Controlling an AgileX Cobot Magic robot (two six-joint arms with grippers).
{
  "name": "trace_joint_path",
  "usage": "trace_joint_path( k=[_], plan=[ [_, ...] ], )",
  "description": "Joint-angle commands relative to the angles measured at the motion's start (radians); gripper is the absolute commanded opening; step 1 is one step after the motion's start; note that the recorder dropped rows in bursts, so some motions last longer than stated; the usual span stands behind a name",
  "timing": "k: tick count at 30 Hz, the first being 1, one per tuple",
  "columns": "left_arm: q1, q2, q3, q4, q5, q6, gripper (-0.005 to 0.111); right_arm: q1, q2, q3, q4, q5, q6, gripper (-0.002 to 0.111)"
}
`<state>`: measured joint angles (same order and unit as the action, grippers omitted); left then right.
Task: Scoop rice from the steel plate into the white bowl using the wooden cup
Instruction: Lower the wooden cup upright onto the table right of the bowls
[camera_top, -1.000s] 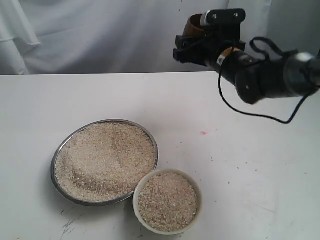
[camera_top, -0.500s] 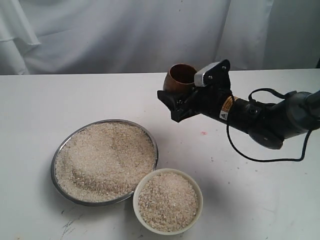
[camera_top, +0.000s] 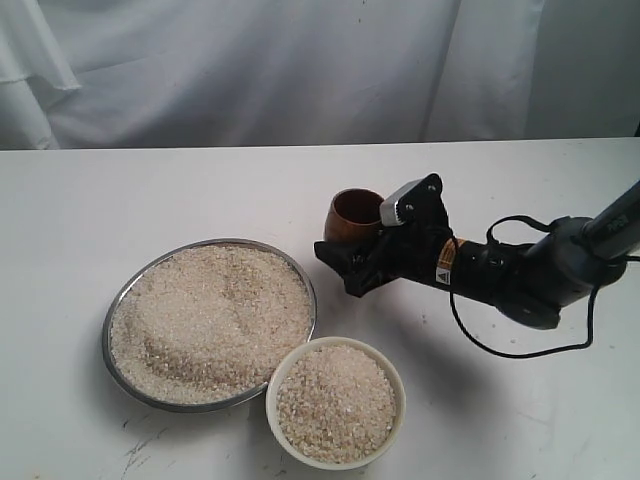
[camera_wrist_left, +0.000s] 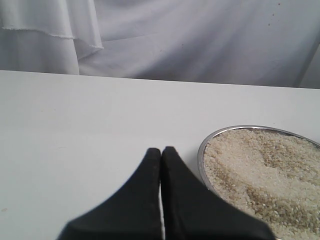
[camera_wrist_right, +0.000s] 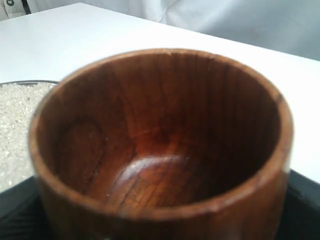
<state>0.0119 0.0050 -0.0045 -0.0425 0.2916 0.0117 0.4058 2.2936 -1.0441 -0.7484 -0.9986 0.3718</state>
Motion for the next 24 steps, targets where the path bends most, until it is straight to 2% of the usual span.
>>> trace_joint_path(
  k=[1, 9, 24],
  plan=[
    [-0.002, -0.005, 0.005, -0.001, -0.006, -0.003, 0.000, -0.009, 0.027, -0.002, -0.001, -0.016, -0.002, 0.000],
    [-0.002, -0.005, 0.005, -0.001, -0.006, -0.003, 0.000, -0.009, 0.073, -0.022, -0.001, 0.067, -0.009, 0.000],
    [-0.002, -0.005, 0.005, -0.001, -0.006, -0.003, 0.000, -0.009, 0.073, -0.024, -0.003, 0.064, -0.059, 0.000]
  ],
)
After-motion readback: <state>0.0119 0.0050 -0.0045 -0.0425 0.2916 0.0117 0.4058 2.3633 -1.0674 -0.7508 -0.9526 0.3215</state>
